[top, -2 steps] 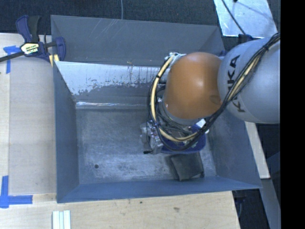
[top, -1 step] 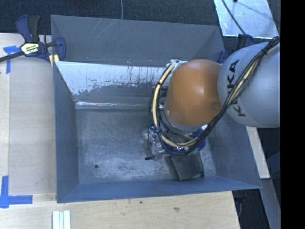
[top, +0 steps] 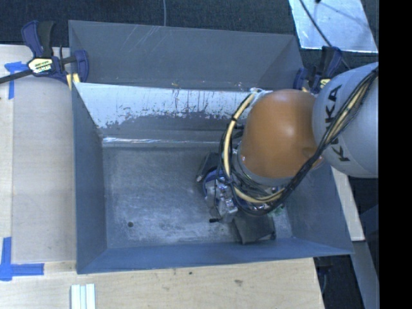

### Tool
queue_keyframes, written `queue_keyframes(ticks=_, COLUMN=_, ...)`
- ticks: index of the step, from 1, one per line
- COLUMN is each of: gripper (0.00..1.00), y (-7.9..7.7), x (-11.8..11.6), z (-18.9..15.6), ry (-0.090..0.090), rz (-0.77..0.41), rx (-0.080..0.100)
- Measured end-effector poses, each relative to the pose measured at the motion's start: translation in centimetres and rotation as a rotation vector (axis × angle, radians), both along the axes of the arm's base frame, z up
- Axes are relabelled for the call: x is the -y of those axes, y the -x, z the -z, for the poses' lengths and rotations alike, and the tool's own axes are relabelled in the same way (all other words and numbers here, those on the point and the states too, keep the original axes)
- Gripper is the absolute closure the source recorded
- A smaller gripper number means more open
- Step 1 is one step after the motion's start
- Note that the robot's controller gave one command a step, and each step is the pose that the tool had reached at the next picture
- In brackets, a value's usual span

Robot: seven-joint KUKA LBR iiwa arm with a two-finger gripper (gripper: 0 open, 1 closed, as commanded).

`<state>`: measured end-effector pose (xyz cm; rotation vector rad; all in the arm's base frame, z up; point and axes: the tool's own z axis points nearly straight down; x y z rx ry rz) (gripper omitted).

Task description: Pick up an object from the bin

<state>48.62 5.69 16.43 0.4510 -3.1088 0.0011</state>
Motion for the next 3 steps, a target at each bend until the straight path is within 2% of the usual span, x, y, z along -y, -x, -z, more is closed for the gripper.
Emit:
queue_keyframes(ticks=1, gripper=1.00, y=-1.7, x=1.3, z=-0.9, ry=-0.001, rz=0.146, rx=0.006)
queue_keyframes(ticks=2, gripper=1.00, y=-3.3, x=-2.9, z=0.2, ry=-0.003, rz=0.322, rx=0.005)
queue_keyframes(ticks=3, gripper=1.00, y=-4.3, x=1.1, z=1.9, ry=0.000, rz=0.446, rx=0.001)
